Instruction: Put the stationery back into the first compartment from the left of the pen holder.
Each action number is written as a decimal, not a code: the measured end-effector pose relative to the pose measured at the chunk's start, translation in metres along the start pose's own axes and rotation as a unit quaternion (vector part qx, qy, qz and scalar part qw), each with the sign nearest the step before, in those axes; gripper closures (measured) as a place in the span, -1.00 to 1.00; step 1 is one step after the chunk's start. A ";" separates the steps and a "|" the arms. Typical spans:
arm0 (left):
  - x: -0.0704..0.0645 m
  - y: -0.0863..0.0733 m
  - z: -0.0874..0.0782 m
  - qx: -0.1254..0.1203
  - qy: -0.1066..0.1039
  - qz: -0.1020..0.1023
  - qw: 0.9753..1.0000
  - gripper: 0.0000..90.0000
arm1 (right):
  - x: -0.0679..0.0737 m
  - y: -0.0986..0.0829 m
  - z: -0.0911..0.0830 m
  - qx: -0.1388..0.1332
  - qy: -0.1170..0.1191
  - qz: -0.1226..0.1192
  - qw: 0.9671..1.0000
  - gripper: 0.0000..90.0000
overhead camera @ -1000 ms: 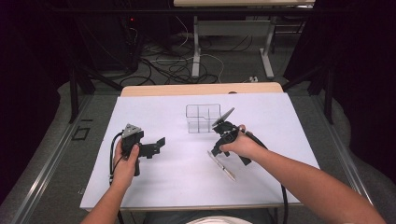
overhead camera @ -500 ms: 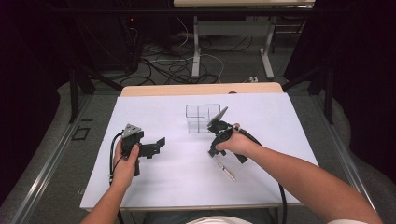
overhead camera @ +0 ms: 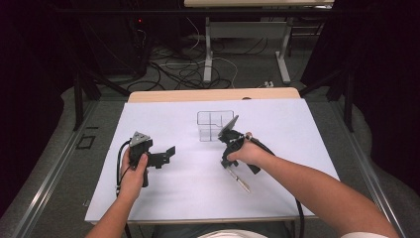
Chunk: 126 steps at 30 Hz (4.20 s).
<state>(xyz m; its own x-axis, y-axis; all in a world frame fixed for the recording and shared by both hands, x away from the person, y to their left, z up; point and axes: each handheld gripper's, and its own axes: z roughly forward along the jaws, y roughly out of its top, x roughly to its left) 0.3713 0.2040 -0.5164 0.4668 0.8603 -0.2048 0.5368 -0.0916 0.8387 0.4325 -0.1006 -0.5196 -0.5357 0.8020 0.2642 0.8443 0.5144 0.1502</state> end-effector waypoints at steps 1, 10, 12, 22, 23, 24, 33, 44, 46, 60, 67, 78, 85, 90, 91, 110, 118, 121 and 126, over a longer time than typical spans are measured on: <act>0.000 0.000 0.001 -0.003 0.000 -0.001 1.000 -0.98 | 0.000 0.000 0.001 0.001 -0.001 0.000 1.000 0.65; 0.000 0.000 0.000 0.000 -0.001 0.000 1.000 -0.98 | 0.001 0.000 0.006 0.016 -0.008 -0.004 1.000 0.69; 0.000 0.000 0.000 -0.001 -0.001 -0.001 1.000 -0.98 | 0.001 -0.001 0.007 0.016 -0.010 -0.009 1.000 0.70; 0.000 0.000 0.000 0.000 -0.001 -0.002 1.000 -0.98 | 0.000 -0.001 0.006 0.031 -0.006 -0.013 0.999 0.77; 0.000 0.000 0.000 0.000 -0.001 -0.001 1.000 -0.98 | 0.000 -0.001 0.007 0.024 -0.009 -0.007 1.000 0.77; 0.000 0.000 0.000 0.000 -0.001 -0.001 1.000 -0.98 | 0.000 -0.002 0.007 0.022 -0.010 -0.007 1.000 0.77; 0.000 -0.001 0.001 -0.003 -0.001 -0.002 1.000 -0.98 | -0.003 0.000 0.002 0.046 -0.011 -0.007 0.999 0.78; -0.001 -0.001 0.002 -0.001 -0.001 -0.002 1.000 -0.98 | -0.004 0.000 -0.007 -0.012 0.015 0.001 1.000 0.79; -0.001 -0.001 0.002 0.000 -0.001 -0.002 1.000 -0.98 | -0.003 -0.002 -0.005 -0.050 0.029 0.001 0.998 0.79; -0.001 -0.001 0.001 0.005 -0.002 0.001 1.000 -0.98 | -0.004 0.003 -0.024 -0.103 0.082 -0.003 0.991 0.79; -0.001 -0.001 0.002 0.006 -0.002 0.001 1.000 -0.98 | 0.000 0.004 -0.031 -0.151 0.101 -0.002 0.983 0.79; -0.001 -0.001 0.002 0.005 -0.002 0.001 1.000 -0.97 | 0.005 0.006 -0.053 -0.235 0.092 -0.024 0.967 0.79; -0.001 -0.002 0.002 0.003 -0.002 0.001 1.000 -0.97 | 0.007 0.009 -0.070 -0.293 0.081 -0.023 0.952 0.79; -0.001 -0.001 0.004 0.003 -0.002 -0.002 1.000 -0.97 | 0.009 0.012 -0.082 -0.326 0.069 -0.025 0.942 0.79; 0.000 -0.001 0.004 0.004 -0.003 -0.002 1.000 -0.97 | 0.009 0.012 -0.082 -0.326 0.069 -0.025 0.942 0.79; 0.000 -0.002 0.006 0.008 -0.004 -0.001 1.000 -0.97 | 0.016 0.035 -0.113 -0.407 0.033 -0.049 0.911 0.79; 0.001 -0.002 0.006 0.008 -0.004 -0.001 1.000 -0.97 | 0.016 0.044 -0.114 -0.428 0.036 -0.046 0.902 0.79; 0.001 -0.002 0.006 0.009 -0.005 0.000 1.000 -0.96 | 0.016 0.046 -0.113 -0.439 0.038 -0.047 0.897 0.79; 0.000 -0.002 0.006 0.008 -0.005 0.002 1.000 -0.96 | 0.019 0.049 -0.112 -0.462 0.022 -0.048 0.885 0.79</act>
<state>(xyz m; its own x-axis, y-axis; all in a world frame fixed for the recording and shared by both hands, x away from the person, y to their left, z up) 0.3744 0.2010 -0.5208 0.4765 0.8547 -0.2062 0.5452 -0.1032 0.8319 0.4652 -0.0939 -0.4009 -0.6225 0.7445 0.2414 0.4571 0.0955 0.8843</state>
